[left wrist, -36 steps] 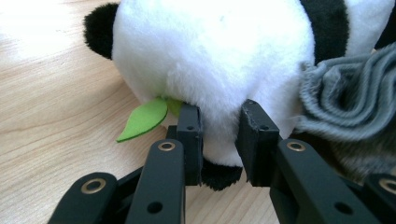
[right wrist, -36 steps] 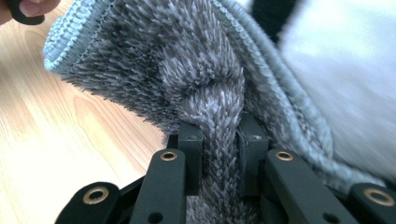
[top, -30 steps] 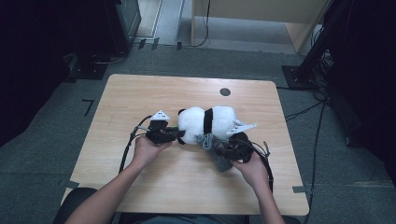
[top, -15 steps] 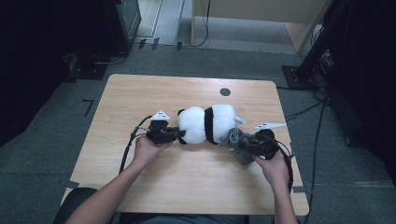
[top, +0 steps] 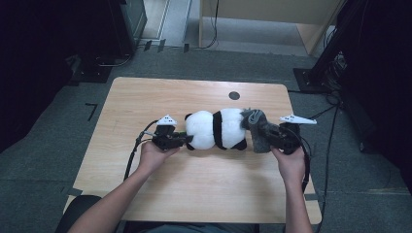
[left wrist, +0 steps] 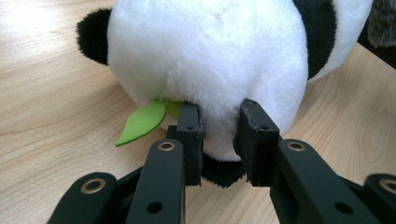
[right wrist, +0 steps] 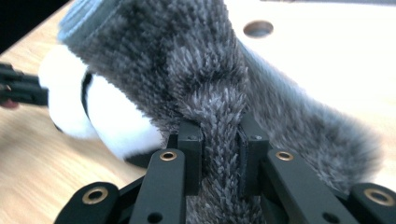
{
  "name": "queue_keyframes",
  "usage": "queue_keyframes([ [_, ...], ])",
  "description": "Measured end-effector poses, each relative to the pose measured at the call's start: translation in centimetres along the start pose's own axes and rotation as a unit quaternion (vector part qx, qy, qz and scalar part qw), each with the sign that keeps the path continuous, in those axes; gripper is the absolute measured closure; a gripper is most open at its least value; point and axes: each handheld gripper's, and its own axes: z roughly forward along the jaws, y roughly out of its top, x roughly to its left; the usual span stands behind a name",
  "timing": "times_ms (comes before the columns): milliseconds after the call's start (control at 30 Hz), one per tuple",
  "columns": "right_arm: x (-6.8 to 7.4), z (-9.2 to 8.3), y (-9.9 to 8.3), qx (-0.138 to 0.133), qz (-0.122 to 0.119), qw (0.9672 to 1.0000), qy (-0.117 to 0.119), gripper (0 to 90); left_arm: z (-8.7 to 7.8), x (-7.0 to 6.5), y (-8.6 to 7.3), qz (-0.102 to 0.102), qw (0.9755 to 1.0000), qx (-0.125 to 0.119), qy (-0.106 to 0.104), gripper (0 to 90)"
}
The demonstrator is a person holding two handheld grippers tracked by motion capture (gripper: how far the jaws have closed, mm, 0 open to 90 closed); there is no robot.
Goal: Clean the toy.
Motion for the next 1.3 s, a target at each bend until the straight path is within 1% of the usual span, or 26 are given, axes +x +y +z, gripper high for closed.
queue_keyframes([
  [67, 0.5, 0.6, 0.8, -0.003, -0.004, 0.9999, 0.012, 76.4, 0.0, 0.0, 0.0, 0.002, 1.0000, 0.000, 0.000, 71.8],
  [167, 0.9, 1.5, 1.6, -0.008, -0.006, 0.9998, 0.016, 76.5, 0.0, 0.0, 0.0, 0.003, 1.0000, -0.001, -0.001, 71.6],
  [200, 1.0, 1.9, 1.9, -0.011, -0.006, 0.9997, 0.021, 76.5, 0.0, 0.0, 0.0, 0.003, 1.0000, -0.001, -0.002, 71.5],
  [233, 1.1, 2.4, 2.2, -0.007, -0.004, 0.9996, 0.026, 76.5, 0.0, 0.1, 0.0, 0.003, 1.0000, -0.002, -0.002, 71.5],
  [300, 1.2, 3.3, 2.6, 0.009, -0.008, 0.9993, 0.034, 76.3, 0.0, 0.2, 0.0, 0.003, 1.0000, -0.002, -0.006, 71.1],
  [333, 1.3, 3.8, 2.7, 0.017, -0.012, 0.9992, 0.034, 76.3, 0.0, 0.2, 0.0, 0.002, 1.0000, -0.004, -0.006, 70.5],
  [400, 1.2, 4.3, 2.6, 0.018, -0.019, 0.9993, 0.027, 76.5, 0.0, 0.4, 0.2, 0.001, 0.9999, -0.001, -0.013, 67.9],
  [467, 1.1, 4.3, 2.6, 0.018, -0.017, 0.9994, 0.024, 76.7, -0.1, 0.5, 0.4, 0.006, 0.9999, 0.004, -0.013, 63.9],
  [567, 1.0, 4.2, 2.5, 0.016, -0.021, 0.9995, 0.016, 76.9, -0.6, 0.7, 1.0, 0.020, 0.9997, 0.006, -0.015, 51.9],
  [633, 0.8, 4.3, 2.5, 0.016, -0.020, 0.9995, 0.020, 76.8, -1.0, 1.1, 1.3, 0.022, 0.9996, -0.005, -0.018, 47.8],
  [700, 0.8, 4.4, 2.5, 0.017, -0.020, 0.9994, 0.021, 76.8, -1.2, 1.4, 1.8, 0.022, 0.9996, -0.006, -0.019, 46.3],
  [800, 0.7, 4.4, 2.6, 0.019, -0.020, 0.9993, 0.026, 76.8, -1.4, 1.8, 2.7, 0.039, 0.9991, -0.007, -0.019, 44.2],
  [833, 0.6, 4.4, 2.6, 0.020, -0.019, 0.9993, 0.027, 76.8, -1.4, 1.8, 3.0, 0.042, 0.9989, -0.008, -0.020, 44.1],
  [867, 0.6, 4.5, 2.6, 0.021, -0.019, 0.9992, 0.028, 76.8, -1.4, 1.9, 3.3, 0.049, 0.9985, -0.012, -0.021, 43.4],
  [900, 0.6, 4.5, 2.6, 0.021, -0.018, 0.9992, 0.030, 76.8, -1.4, 2.0, 3.8, 0.056, 0.9981, -0.010, -0.024, 42.4],
  [933, 0.5, 4.5, 2.7, 0.022, -0.018, 0.9991, 0.030, 76.8, -1.4, 2.1, 4.2, 0.062, 0.9978, -0.007, -0.022, 41.6],
  [967, 0.5, 4.6, 2.7, 0.022, -0.018, 0.9991, 0.031, 76.8, -1.3, 2.2, 4.5, 0.071, 0.9972, -0.010, -0.018, 41.3],
  [1033, 0.5, 4.7, 2.6, 0.023, -0.019, 0.9990, 0.034, 76.8, -1.1, 2.7, 5.1, 0.081, 0.9963, -0.015, -0.025, 40.7],
  [1100, 0.5, 4.7, 2.6, 0.023, -0.020, 0.9989, 0.035, 76.8, -0.5, 3.2, 5.6, 0.081, 0.9962, -0.005, -0.032, 39.6],
  [1133, 0.5, 4.8, 2.6, 0.023, -0.020, 0.9989, 0.037, 76.8, -0.2, 3.4, 5.7, 0.083, 0.9959, -0.007, -0.036, 39.3],
  [1200, 0.5, 4.9, 2.6, 0.024, -0.019, 0.9987, 0.040, 76.7, 0.4, 3.7, 5.9, 0.088, 0.9951, -0.002, -0.047, 38.9],
  [1267, 0.5, 5.0, 2.5, 0.026, -0.019, 0.9987, 0.040, 76.8, 1.3, 4.1, 6.0, 0.094, 0.9935, 0.010, -0.062, 36.9],
  [1300, 0.5, 5.1, 2.5, 0.026, -0.019, 0.9986, 0.041, 76.8, 1.6, 4.3, 6.1, 0.100, 0.9928, 0.019, -0.063, 34.4],
])
